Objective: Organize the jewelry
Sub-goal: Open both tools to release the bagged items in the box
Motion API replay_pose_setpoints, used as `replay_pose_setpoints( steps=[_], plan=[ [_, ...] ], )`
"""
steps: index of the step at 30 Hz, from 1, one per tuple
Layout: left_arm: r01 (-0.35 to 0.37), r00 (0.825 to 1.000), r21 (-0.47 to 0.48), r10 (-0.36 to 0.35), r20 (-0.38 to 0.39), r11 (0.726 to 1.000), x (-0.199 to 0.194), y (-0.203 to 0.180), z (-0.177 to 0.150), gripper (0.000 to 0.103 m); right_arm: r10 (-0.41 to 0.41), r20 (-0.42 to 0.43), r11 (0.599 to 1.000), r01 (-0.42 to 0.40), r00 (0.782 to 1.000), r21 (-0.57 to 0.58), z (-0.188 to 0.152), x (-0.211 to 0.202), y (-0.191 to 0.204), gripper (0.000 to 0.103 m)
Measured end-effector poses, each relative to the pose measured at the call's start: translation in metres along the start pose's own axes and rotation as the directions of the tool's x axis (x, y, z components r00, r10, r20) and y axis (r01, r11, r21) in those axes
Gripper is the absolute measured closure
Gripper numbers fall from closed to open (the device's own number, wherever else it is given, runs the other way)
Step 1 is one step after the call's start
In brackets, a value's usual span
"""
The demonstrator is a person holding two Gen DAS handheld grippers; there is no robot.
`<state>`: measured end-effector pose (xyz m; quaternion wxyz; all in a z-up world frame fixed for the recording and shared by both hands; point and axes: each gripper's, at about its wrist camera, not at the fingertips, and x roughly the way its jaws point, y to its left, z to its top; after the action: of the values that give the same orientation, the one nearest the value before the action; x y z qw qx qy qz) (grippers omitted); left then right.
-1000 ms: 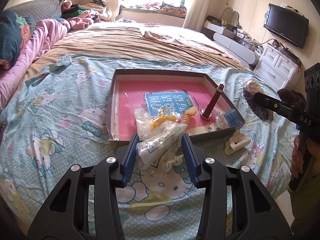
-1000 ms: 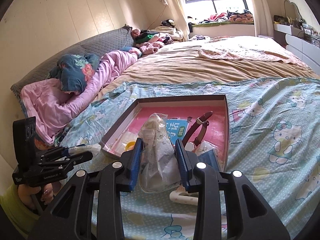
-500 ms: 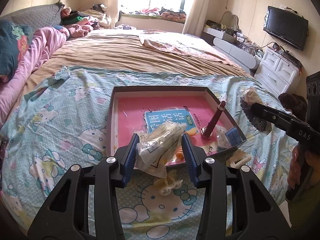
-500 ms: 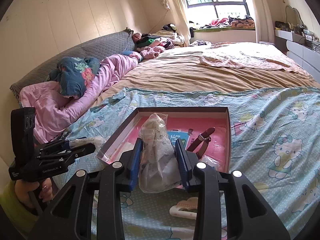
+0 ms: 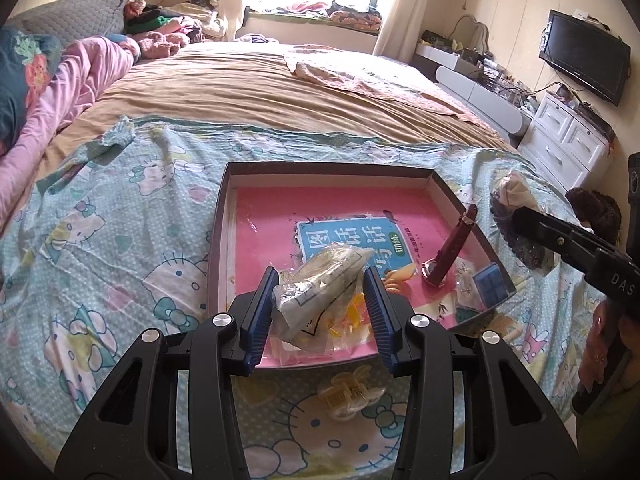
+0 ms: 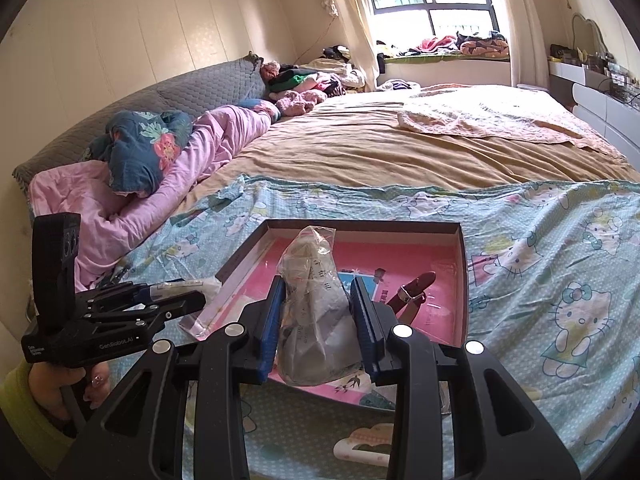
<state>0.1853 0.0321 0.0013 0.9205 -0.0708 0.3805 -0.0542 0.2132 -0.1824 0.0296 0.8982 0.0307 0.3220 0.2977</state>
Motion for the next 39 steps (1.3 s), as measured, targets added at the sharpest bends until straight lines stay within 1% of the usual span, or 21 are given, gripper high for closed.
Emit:
replay_pose_setpoints(
  steps=[7,17,20,21,22,23,27,29,30,31,33,35,36,39],
  plan=[
    [-0.033,0.999,0.002,0.033,-0.029,0.999,0.02,0.011,-0.006,0.067,-0.03,-0.043,1.0,0.03,0.999,0.007,-0.009,0.02,-0.003,0.071],
    [-0.063,0.996,-0.019,0.061,-0.063,0.998,0.037,0.026,-0.01,0.064,-0.058,-0.141,0.998,0.06,0.988,0.009,-0.027,0.058,-0.003,0.071],
    [-0.066,0.996,-0.024,0.064,-0.062,0.998,0.037,0.029,-0.01,0.061,-0.064,-0.157,0.998,0.067,0.985,0.011,-0.03,0.065,-0.002,0.071],
    [-0.067,0.996,-0.024,0.066,-0.059,0.997,0.036,0.029,-0.01,0.058,-0.065,-0.16,0.998,0.067,0.985,0.012,-0.03,0.066,-0.002,0.071],
    [-0.068,0.996,-0.023,0.067,-0.056,0.997,0.035,0.029,-0.009,0.053,-0.065,-0.162,0.998,0.068,0.985,0.012,-0.031,0.066,-0.002,0.071],
    [-0.067,0.996,-0.023,0.066,-0.052,0.997,0.034,0.029,-0.008,0.051,-0.067,-0.163,0.997,0.07,0.984,0.013,-0.031,0.067,-0.002,0.071],
    [-0.065,0.997,-0.015,0.064,-0.045,0.998,0.03,0.027,-0.008,0.047,-0.072,-0.155,0.997,0.077,0.985,0.023,-0.029,0.064,-0.003,0.068],
    [-0.063,0.997,-0.014,0.063,-0.042,0.998,0.028,0.025,-0.008,0.045,-0.068,-0.135,0.997,0.073,0.988,0.032,-0.027,0.058,-0.004,0.062],
    [-0.062,0.997,-0.013,0.061,-0.041,0.998,0.027,0.025,-0.008,0.043,-0.072,-0.126,0.997,0.077,0.989,0.031,-0.026,0.054,-0.005,0.054],
    [-0.061,0.997,-0.011,0.061,-0.039,0.998,0.025,0.024,-0.008,0.042,-0.076,-0.118,0.996,0.079,0.99,0.029,-0.026,0.051,-0.004,0.05],
    [-0.06,0.998,-0.011,0.06,-0.033,0.998,0.022,0.023,-0.008,0.04,-0.084,-0.1,0.996,0.086,0.991,0.02,-0.024,0.042,-0.004,0.049],
    [-0.059,0.998,-0.01,0.059,-0.027,0.998,0.018,0.021,-0.008,0.037,-0.092,-0.087,0.995,0.094,0.992,0.017,-0.023,0.034,-0.004,0.042],
    [-0.059,0.998,-0.009,0.059,-0.023,0.998,0.016,0.02,-0.008,0.034,-0.096,-0.078,0.995,0.098,0.992,0.018,-0.024,0.029,-0.005,0.038],
    [-0.06,0.998,-0.002,0.06,-0.014,0.998,0.01,0.017,-0.008,0.03,-0.103,-0.06,0.994,0.104,0.993,0.012,-0.025,0.015,-0.005,0.033]
  ],
)
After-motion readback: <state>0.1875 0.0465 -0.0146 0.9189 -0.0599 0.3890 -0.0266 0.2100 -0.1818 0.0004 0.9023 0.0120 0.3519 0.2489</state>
